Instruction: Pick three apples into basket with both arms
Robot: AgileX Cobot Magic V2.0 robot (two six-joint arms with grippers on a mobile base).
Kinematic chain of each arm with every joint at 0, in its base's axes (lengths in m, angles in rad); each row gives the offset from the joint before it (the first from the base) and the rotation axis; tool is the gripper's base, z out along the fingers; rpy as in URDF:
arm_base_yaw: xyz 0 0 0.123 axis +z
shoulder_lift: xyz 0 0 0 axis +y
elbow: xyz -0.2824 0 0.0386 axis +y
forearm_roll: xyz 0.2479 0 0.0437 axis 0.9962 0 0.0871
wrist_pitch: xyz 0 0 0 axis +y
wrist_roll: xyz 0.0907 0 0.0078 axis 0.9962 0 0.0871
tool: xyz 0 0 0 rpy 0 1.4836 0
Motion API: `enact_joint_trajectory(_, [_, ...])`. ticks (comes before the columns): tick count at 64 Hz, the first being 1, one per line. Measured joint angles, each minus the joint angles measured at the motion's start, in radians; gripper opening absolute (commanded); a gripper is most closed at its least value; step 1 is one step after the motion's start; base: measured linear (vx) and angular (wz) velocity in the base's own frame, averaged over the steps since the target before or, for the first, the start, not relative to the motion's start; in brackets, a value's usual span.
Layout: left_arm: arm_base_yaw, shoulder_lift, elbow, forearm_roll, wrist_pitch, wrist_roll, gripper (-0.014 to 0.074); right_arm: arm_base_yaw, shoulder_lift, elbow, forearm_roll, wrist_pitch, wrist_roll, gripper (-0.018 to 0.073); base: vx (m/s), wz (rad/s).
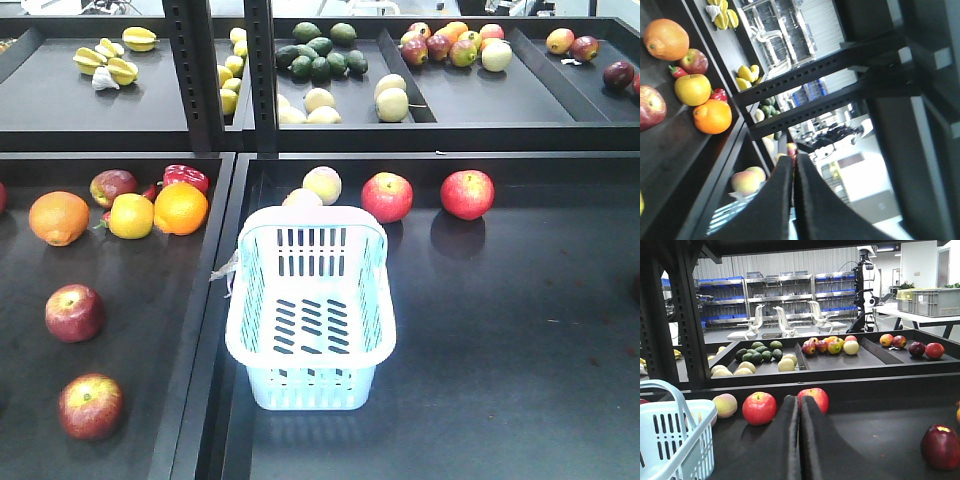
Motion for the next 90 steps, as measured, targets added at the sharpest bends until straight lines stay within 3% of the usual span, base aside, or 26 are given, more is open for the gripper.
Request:
enact_joint_trajectory(14, [0.0, 0.0, 0.0, -0.172, -0.089, -0.003, -0.0006, 0.0, 0.0, 0.0, 0.0, 0.0, 0.0, -0.0004, 0.0, 0.0])
enact_joint_trajectory(20, [0.0, 0.0, -0.004, -0.2, -0.101, -0.003, -0.0006, 0.0, 0.0, 0.0, 0.0, 0.0, 0.0, -0.0004, 0.0, 0.0])
enact_joint_trajectory(29, [0.0, 0.0, -0.099, -0.16, -0.071, 0.04, -0.0006, 0.0, 0.0, 0.0, 0.0, 0.0, 0.0, -0.0004, 0.0, 0.0])
enact_joint_trajectory(38, [0.0, 0.0, -0.241, -0.069, -0.039, 0.165, -0.0006, 0.0, 0.0, 0.0, 0.0, 0.0, 0.0, -0.0004, 0.0, 0.0])
enact_joint_trajectory(52, [-0.001, 0.077, -0.446, -0.018, 0.091, 0.432, -0.0006, 0.0, 0.0, 0.0, 0.0, 0.0, 0.0, -0.0004, 0.0, 0.0])
enact_joint_trajectory(71, [-0.001, 0.406, -0.683, -0.024, 0.341, 0.839, 0.0, 0.0, 0.0, 0.0, 0.0, 0.0, 0.0, -0.0004, 0.0, 0.0])
enact_joint_trajectory(80, [-0.001, 0.586, -0.8, -0.145, 0.459, 1.097, 0.0015, 0.0, 0.0, 0.0, 0.0, 0.0, 0.0, -0.0004, 0.0, 0.0])
enact_joint_trajectory(90, [-0.001, 0.792, -0.928, -0.379, 0.618, 1.451, 0.006, 0.0, 0.0, 0.0, 0.0, 0.0, 0.0, -0.0004, 0.0, 0.0])
